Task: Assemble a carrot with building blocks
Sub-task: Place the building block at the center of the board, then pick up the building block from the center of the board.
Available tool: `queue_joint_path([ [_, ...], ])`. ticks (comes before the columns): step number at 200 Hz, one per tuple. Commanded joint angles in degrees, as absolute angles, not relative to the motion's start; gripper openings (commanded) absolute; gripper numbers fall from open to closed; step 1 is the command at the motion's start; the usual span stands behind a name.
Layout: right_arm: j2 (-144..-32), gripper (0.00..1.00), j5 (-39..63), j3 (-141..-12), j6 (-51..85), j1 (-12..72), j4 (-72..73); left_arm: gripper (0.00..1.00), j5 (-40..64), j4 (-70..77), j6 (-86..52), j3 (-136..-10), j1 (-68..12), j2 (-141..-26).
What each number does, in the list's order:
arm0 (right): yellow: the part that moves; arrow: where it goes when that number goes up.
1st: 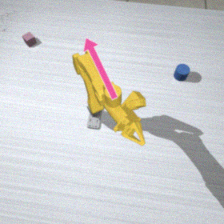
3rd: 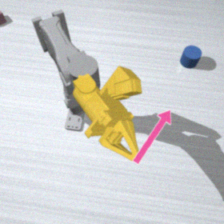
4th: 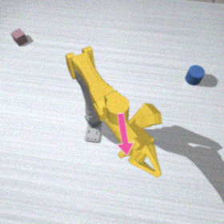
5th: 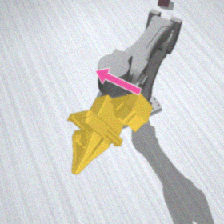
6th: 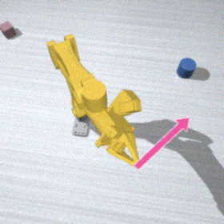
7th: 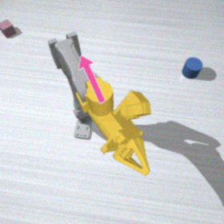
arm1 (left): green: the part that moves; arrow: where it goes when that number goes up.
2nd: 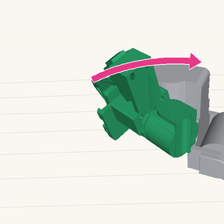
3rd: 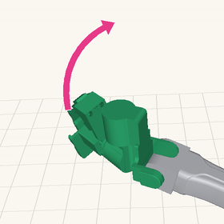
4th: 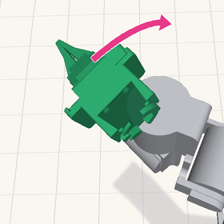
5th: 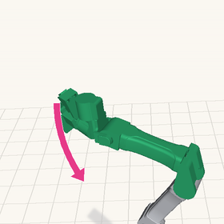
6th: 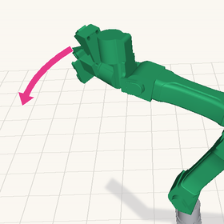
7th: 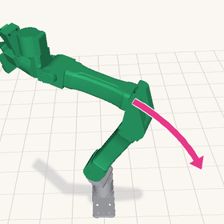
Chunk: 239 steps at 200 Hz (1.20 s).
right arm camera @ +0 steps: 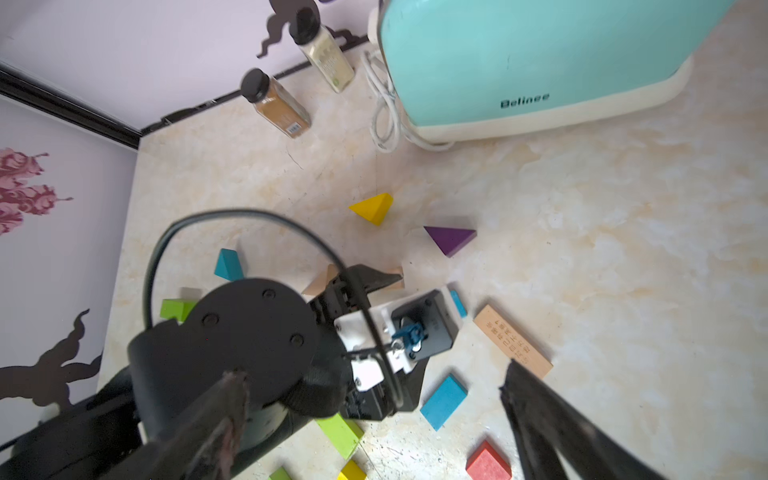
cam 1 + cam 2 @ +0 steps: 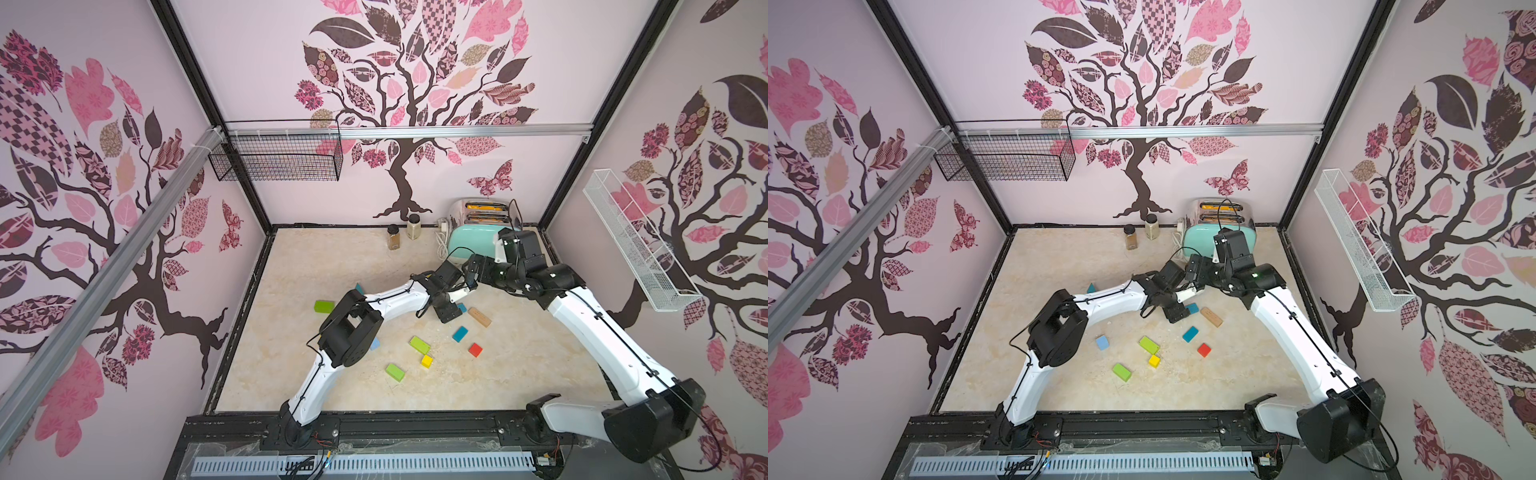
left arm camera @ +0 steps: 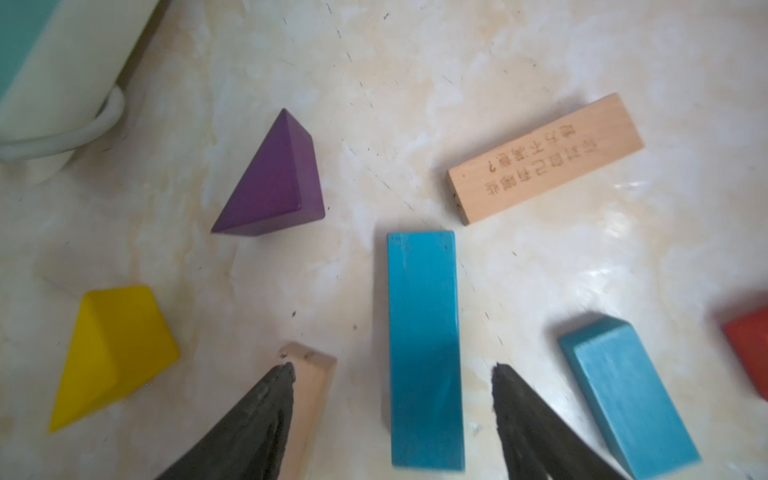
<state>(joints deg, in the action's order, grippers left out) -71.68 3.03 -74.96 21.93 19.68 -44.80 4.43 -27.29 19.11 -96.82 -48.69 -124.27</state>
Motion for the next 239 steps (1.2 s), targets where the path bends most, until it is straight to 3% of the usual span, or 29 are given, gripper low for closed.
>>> queue_joint_path([
  [1, -68.91, 0.99, 3.73, -80.02, 20.51, 19.86, -47.28, 0.98, 5.47, -21.96, 10.63, -93.56, -46.07, -116.48],
  [30, -70.34, 0.99, 4.12, -82.31, 19.91, 19.87, -48.97, 0.98, 5.05, -20.79, 2.79, -85.57, -42.52, -108.91],
  [64, -79.37, 0.98, 5.88, -82.22, 18.73, 19.93, -48.52, 0.98, 0.22, -24.06, -9.35, -78.16, -37.79, -98.18],
  [126, -102.68, 0.69, 8.19, -90.37, 16.71, 21.86, -43.50, 0.98, -0.38, -28.99, -22.56, -67.56, -35.05, -80.31],
  [189, -114.64, 0.81, 11.76, -91.14, 19.17, 23.28, -41.64, 0.98, 4.41, -27.25, -26.11, -61.68, -34.65, -77.37],
  [239, -118.16, 0.94, 6.55, -91.45, 17.80, 26.65, -44.18, 0.98, 7.34, -27.29, -25.03, -63.10, -33.18, -79.89],
])
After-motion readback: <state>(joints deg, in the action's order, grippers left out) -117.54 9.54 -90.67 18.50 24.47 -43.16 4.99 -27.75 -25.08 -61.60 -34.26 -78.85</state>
